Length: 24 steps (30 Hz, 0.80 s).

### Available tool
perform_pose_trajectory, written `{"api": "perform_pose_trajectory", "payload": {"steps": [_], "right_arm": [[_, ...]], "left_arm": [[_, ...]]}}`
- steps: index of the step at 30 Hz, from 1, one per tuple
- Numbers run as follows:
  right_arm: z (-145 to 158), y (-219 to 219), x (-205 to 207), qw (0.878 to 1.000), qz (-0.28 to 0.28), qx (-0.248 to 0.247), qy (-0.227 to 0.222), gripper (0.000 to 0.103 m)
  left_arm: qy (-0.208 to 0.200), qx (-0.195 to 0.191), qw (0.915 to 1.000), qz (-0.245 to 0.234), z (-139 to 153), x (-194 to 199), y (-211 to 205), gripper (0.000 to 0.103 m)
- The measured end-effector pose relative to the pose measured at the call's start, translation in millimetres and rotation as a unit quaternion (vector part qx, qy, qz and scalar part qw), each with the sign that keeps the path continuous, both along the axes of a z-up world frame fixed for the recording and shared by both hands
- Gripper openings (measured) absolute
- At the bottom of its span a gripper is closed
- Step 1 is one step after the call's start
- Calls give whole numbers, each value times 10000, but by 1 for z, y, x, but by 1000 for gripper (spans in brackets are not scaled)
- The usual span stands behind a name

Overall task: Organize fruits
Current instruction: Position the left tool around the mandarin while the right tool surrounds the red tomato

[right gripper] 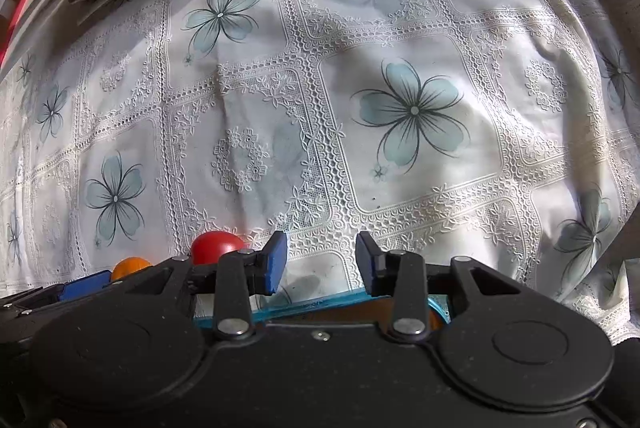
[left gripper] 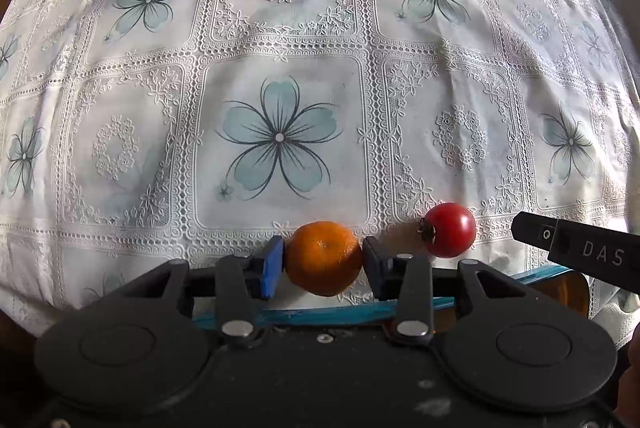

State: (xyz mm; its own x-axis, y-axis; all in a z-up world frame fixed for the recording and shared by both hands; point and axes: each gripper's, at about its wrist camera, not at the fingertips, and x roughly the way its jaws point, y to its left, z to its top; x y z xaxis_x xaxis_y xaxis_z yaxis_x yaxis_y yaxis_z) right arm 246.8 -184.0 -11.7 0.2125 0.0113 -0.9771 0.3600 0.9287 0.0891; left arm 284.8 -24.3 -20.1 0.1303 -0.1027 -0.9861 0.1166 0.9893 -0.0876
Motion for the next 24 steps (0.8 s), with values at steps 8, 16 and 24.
{"api": "perform_pose_trajectory", "payload": {"steps": [8, 16, 24], "right_arm": [[4, 2, 0, 10000, 61, 22, -52, 47], [7, 7, 2, 9995, 108, 274, -67, 47], [9, 17, 6, 9976, 190, 596, -312, 47]], "left_arm": [[-197, 99, 9997, 75, 5, 0, 9, 42], [-287, 411, 9969, 608, 4, 13, 39, 43], [-132, 321, 9964, 772, -8, 16, 55, 45]]}}
